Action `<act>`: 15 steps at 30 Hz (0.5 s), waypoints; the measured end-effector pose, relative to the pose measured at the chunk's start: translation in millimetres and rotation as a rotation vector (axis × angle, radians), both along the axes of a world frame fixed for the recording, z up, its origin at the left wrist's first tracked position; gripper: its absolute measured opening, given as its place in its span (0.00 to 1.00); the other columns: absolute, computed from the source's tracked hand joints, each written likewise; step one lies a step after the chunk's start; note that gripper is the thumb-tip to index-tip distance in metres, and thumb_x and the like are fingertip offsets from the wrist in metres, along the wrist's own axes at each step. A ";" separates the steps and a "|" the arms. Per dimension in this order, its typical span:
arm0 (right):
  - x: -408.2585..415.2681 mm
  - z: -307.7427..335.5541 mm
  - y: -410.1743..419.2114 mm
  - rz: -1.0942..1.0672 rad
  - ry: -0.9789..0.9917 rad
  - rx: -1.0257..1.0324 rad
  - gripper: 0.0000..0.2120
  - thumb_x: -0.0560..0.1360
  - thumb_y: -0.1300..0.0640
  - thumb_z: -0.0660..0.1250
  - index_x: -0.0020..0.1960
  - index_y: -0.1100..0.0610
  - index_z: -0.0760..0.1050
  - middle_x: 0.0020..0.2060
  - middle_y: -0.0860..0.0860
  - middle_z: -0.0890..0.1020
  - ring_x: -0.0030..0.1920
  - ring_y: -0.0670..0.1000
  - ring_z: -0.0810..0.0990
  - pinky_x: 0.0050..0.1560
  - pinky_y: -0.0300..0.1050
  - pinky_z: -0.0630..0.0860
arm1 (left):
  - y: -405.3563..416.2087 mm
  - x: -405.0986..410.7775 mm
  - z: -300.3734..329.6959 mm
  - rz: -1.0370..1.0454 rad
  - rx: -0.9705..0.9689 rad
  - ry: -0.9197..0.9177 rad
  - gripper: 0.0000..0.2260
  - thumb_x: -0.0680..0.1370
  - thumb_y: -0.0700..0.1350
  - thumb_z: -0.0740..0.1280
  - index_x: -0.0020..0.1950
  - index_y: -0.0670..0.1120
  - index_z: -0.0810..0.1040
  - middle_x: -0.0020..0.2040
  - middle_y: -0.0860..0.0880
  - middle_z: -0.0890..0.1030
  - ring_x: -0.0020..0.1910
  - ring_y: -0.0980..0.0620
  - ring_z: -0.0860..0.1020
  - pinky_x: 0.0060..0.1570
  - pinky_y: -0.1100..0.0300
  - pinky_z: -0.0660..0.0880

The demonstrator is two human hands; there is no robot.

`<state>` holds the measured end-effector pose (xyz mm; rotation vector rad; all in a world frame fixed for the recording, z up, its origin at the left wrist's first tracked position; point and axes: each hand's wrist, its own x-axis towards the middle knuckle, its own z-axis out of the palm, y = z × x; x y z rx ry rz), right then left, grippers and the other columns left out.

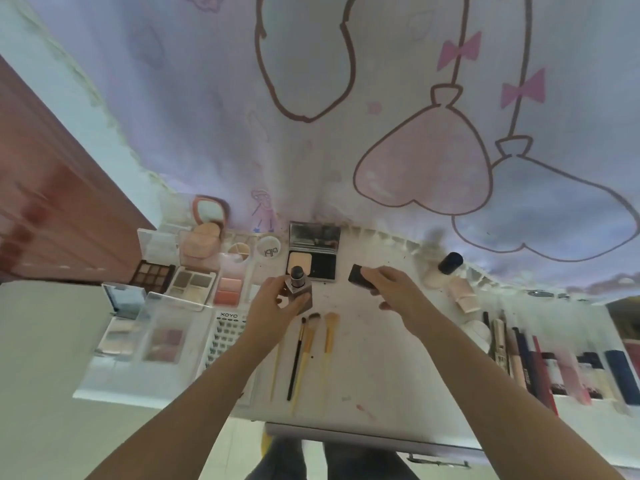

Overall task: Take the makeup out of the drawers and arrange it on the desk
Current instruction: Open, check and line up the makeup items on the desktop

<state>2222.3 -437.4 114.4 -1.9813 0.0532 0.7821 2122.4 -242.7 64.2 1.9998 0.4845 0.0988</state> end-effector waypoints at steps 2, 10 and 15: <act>-1.6 -15.8 1.1 0.019 -0.008 -0.080 0.13 0.77 0.46 0.62 0.49 0.56 0.76 0.37 0.50 0.75 0.36 0.49 0.72 0.39 0.42 0.69 | 11.9 3.8 -4.3 0.019 0.018 0.034 0.10 0.74 0.44 0.70 0.53 0.52 0.74 0.47 0.55 0.74 0.45 0.60 0.74 0.42 0.69 0.68; -2.3 -53.7 34.5 -0.063 0.098 0.120 0.15 0.76 0.61 0.67 0.62 0.58 0.70 0.56 0.55 0.78 0.54 0.51 0.80 0.49 0.46 0.81 | 13.5 25.9 -11.7 0.012 0.007 0.060 0.13 0.72 0.44 0.73 0.52 0.55 0.74 0.47 0.57 0.74 0.46 0.62 0.73 0.42 0.72 0.67; -12.6 -84.5 55.5 0.171 -0.303 -0.131 0.19 0.73 0.55 0.69 0.61 0.51 0.69 0.51 0.45 0.76 0.51 0.45 0.74 0.46 0.32 0.67 | 14.4 27.4 -17.6 0.019 0.032 0.057 0.15 0.72 0.43 0.72 0.57 0.47 0.77 0.51 0.52 0.75 0.49 0.56 0.73 0.49 0.67 0.69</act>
